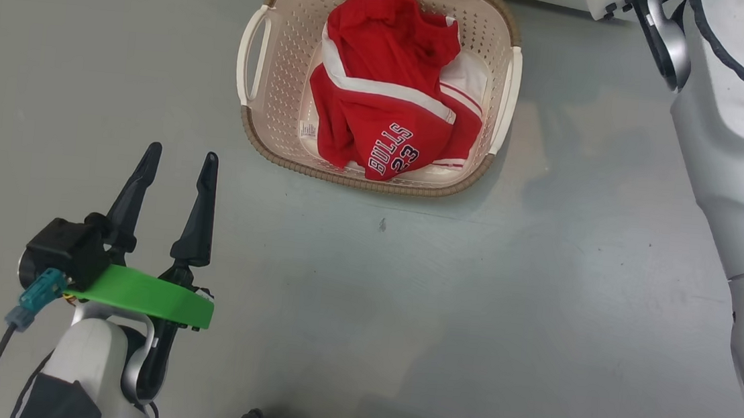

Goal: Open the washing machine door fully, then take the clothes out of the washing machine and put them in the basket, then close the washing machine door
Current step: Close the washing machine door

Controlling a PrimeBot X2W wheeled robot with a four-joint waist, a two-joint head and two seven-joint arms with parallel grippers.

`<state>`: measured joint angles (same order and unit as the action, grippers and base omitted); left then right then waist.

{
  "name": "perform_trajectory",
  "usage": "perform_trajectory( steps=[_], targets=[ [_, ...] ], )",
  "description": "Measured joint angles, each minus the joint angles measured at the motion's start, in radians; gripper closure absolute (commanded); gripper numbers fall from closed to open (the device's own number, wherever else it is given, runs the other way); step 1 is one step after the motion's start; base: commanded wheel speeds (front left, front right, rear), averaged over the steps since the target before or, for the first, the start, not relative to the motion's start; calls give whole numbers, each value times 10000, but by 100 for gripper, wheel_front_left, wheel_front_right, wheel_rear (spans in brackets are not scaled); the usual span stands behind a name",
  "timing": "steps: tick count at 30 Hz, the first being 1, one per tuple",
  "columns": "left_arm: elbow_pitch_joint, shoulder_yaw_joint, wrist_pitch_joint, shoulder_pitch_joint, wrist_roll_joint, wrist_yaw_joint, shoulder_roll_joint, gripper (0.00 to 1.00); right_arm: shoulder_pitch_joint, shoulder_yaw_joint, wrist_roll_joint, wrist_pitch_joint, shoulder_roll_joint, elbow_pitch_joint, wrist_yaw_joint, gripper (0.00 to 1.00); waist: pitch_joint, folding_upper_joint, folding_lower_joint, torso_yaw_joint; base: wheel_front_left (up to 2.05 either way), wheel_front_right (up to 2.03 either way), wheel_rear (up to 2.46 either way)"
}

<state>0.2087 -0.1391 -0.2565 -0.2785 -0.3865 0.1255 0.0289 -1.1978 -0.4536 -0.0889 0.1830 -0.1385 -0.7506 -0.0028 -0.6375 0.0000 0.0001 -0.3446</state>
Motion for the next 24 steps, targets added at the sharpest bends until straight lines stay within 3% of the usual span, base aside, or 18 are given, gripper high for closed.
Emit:
perform_trajectory(
  steps=[8, 24],
  targets=[
    [182, 92, -2, -27, 2, 0, -4, 0, 1407, 560, -1009, 397, 44, -623, 8, 100, 539, 0, -1, 57, 0, 0, 0],
    [385, 746, -2, 450, 408, 0, 282, 0, 4707, 1239, -2290, 690, 462, -562, 190, 100, 2108, 0, -1, 451, 0, 0, 0]
  ],
)
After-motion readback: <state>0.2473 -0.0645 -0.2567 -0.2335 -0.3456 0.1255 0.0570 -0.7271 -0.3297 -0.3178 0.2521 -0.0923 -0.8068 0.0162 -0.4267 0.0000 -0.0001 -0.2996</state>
